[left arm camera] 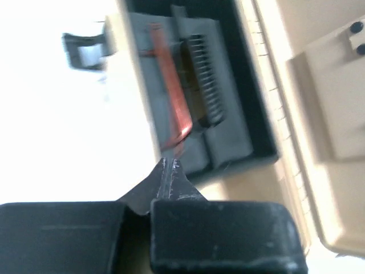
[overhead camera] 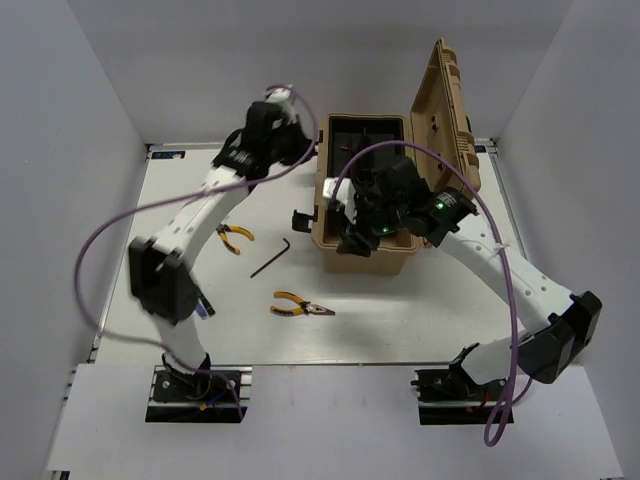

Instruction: Sort the tools into containers

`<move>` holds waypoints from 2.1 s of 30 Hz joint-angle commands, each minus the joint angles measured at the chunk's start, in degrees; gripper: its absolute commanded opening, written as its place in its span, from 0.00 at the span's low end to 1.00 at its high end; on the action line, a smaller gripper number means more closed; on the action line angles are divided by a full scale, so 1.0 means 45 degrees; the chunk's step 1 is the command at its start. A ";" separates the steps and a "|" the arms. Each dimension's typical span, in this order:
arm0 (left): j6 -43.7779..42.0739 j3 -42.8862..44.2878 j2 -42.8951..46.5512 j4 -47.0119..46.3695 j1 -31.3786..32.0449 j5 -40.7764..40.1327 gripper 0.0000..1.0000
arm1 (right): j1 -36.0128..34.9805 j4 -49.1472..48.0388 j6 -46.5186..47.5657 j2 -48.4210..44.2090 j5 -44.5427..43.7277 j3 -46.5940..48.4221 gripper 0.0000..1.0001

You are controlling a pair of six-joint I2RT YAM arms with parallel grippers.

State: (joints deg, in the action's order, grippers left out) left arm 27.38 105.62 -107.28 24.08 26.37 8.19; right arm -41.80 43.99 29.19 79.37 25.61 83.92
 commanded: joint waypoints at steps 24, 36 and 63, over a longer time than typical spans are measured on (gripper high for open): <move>0.2198 -1.2670 1.6105 0.5529 -0.0567 -1.4339 0.87 | -0.3699 0.0127 0.7829 0.9976 -0.0221 0.6094 0.56; 0.3370 -1.3042 1.9171 0.6857 -0.0450 -1.5178 0.87 | -0.3660 -0.0537 0.8396 1.2829 -0.1510 0.8166 0.54; 0.2979 -1.3159 1.9681 0.6369 -0.0450 -1.4807 0.87 | -0.3602 0.4069 1.3000 1.4686 -0.1784 0.9769 0.53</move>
State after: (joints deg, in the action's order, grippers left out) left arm 41.34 46.50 -19.00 53.45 24.18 -58.98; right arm -58.08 52.45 81.62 142.41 17.74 127.24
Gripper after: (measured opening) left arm 0.872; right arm 0.526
